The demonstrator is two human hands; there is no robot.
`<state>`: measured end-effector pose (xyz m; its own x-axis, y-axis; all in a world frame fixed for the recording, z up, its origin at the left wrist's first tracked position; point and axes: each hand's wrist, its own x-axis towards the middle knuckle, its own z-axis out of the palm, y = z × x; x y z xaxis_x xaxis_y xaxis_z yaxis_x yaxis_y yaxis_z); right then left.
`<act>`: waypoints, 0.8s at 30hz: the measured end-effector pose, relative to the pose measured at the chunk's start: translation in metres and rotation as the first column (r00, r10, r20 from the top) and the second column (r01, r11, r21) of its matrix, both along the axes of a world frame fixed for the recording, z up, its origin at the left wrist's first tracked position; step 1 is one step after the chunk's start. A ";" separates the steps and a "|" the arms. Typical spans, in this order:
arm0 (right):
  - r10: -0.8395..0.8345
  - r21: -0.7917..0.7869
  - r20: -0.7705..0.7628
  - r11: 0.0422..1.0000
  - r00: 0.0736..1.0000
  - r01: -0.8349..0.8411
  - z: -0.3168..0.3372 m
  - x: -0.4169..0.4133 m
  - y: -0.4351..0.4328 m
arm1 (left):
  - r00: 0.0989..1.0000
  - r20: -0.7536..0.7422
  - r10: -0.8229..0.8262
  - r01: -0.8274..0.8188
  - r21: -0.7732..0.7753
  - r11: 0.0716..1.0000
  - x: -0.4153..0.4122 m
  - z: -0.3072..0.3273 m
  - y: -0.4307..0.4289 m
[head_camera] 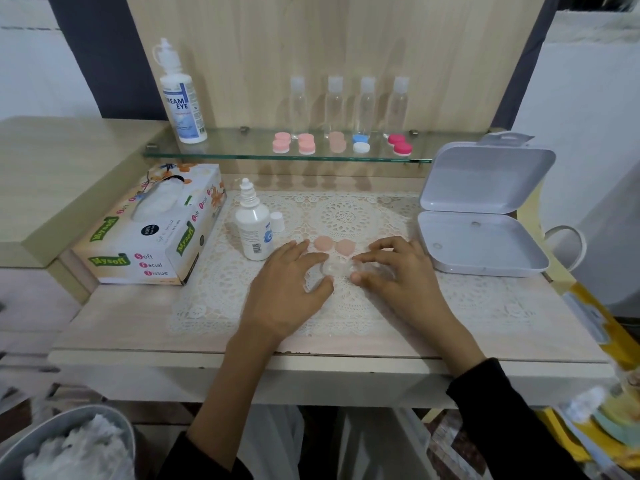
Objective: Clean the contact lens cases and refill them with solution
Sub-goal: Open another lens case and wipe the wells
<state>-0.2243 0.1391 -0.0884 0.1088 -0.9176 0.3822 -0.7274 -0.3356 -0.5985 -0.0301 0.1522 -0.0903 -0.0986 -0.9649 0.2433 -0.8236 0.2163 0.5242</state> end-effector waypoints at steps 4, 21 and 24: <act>0.000 -0.007 -0.005 1.000 1.000 0.000 -0.001 -0.001 0.001 | 1.000 -0.024 0.000 0.000 -0.013 1.000 0.001 0.000 0.001; 0.007 0.103 0.093 0.995 0.996 -0.016 0.002 0.000 0.008 | 0.867 -0.494 0.068 -0.240 -0.294 0.925 0.011 0.015 0.008; 0.017 0.117 0.091 0.993 0.996 -0.028 0.002 0.001 0.009 | 0.848 -0.522 0.090 -0.270 -0.281 0.921 0.021 0.019 0.006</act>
